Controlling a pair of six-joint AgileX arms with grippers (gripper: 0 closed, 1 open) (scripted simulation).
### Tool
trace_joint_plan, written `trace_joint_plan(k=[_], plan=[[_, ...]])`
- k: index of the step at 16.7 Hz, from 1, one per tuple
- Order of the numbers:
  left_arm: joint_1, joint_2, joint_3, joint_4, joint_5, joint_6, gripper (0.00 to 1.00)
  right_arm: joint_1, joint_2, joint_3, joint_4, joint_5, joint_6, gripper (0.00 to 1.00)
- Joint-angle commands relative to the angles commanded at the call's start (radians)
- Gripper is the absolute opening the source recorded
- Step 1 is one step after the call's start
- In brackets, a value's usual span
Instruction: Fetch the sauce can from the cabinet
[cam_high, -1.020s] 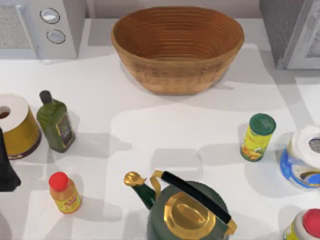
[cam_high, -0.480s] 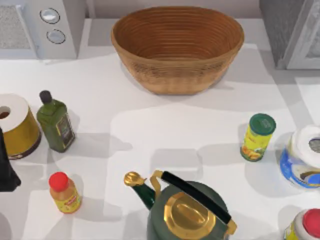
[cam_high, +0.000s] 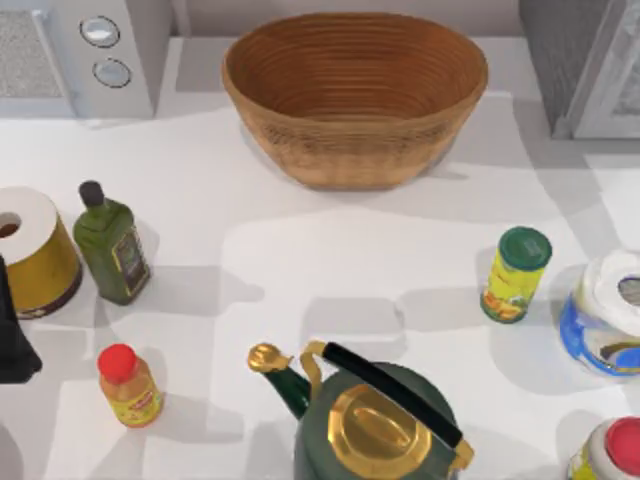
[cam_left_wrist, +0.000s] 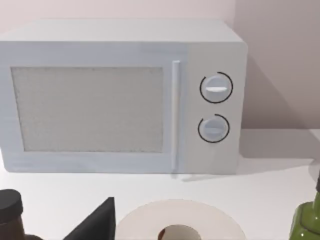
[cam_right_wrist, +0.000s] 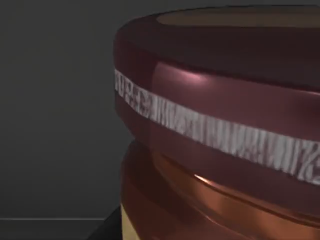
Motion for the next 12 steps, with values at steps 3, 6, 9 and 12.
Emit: trace_joint_plan(k=[3,6,9,12], plan=[[0.000,0.000,0.000,0.000,0.000,0.000,1.00,0.040,-0.147,-0.056,-0.084,0.040,0.000,0.00],[0.000,0.000,0.000,0.000,0.000,0.000,1.00,0.062,-0.213,-0.084,-0.129,0.062,0.000,0.00],[0.000,0.000,0.000,0.000,0.000,0.000,1.00,0.062,-0.214,-0.085,-0.130,0.063,0.000,0.00],[0.000,0.000,0.000,0.000,0.000,0.000,1.00,0.056,-0.218,-0.083,-0.128,0.059,0.000,0.00]])
